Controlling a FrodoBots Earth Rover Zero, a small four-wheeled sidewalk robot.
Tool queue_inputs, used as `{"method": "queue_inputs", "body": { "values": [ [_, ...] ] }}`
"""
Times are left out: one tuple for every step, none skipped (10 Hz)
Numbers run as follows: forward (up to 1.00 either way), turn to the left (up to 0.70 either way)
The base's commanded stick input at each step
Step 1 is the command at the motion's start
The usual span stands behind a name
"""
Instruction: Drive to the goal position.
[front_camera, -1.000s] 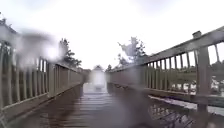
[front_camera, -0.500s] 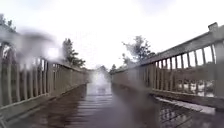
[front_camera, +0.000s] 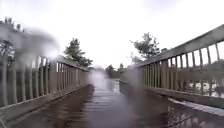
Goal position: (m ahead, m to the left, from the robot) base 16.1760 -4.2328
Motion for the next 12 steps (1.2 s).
{"method": "queue_inputs", "body": {
  "values": [
    [0.45, 0.00],
    [0.45, 0.00],
    [0.45, 0.00],
    [0.45, 0.00],
    [0.45, 0.00],
    [0.45, 0.00],
    [0.45, 0.00],
    [0.45, 0.00],
    [0.45, 0.00],
    [0.45, 0.00],
    [0.45, 0.00],
    [0.45, 0.00]
  ]
}}
